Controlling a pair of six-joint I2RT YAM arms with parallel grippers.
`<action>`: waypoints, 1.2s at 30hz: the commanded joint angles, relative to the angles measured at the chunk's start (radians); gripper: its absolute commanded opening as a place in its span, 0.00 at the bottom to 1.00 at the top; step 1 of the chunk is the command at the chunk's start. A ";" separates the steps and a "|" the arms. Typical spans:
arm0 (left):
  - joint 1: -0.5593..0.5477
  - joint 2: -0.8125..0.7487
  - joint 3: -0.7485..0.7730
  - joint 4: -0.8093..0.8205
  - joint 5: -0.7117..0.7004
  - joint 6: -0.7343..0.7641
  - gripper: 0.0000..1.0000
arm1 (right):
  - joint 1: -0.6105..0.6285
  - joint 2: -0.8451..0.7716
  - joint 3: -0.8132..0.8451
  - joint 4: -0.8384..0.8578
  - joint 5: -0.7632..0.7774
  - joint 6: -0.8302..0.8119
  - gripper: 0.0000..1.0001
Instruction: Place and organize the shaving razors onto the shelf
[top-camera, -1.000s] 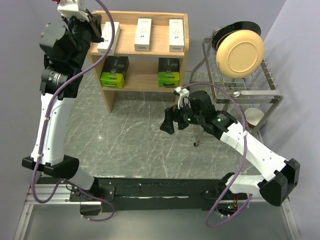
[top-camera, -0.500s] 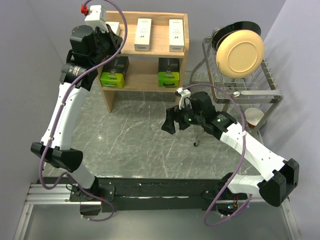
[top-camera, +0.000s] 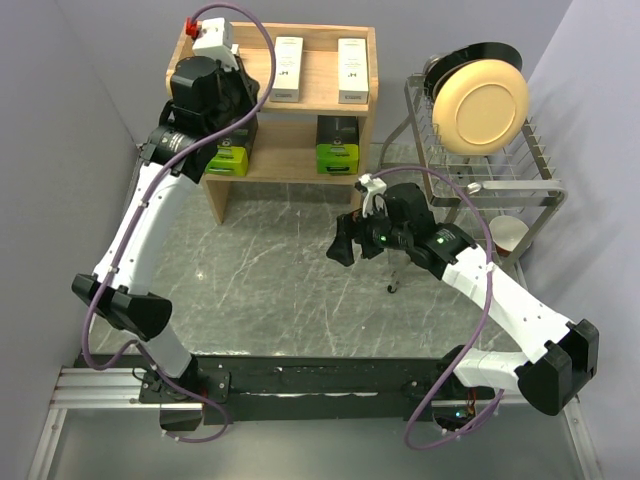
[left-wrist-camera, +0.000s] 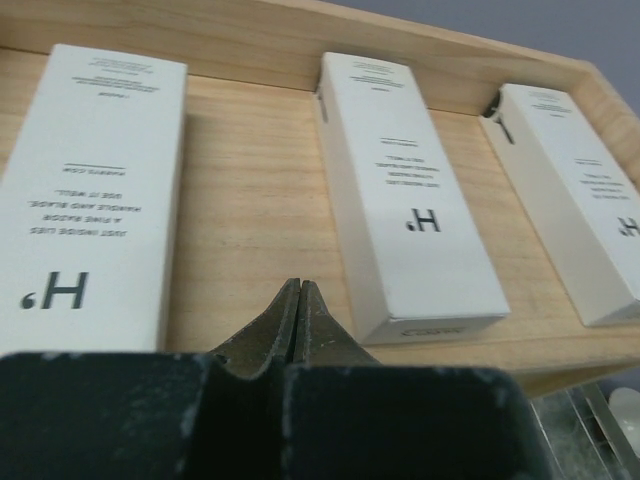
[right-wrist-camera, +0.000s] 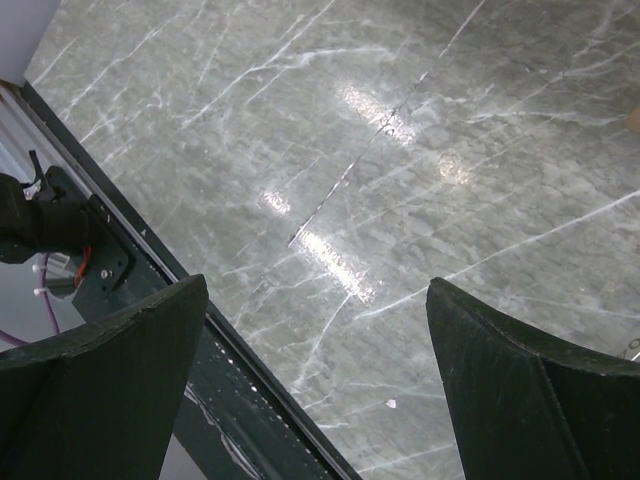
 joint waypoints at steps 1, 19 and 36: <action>0.003 0.006 0.030 0.008 -0.111 -0.001 0.01 | -0.019 -0.034 -0.001 0.035 -0.002 0.014 0.97; 0.075 0.152 0.181 0.014 -0.282 -0.016 0.01 | -0.056 -0.086 -0.047 0.028 -0.006 0.026 0.97; 0.054 0.288 0.282 0.100 -0.360 -0.052 0.03 | -0.107 -0.159 -0.102 0.006 -0.020 0.032 0.97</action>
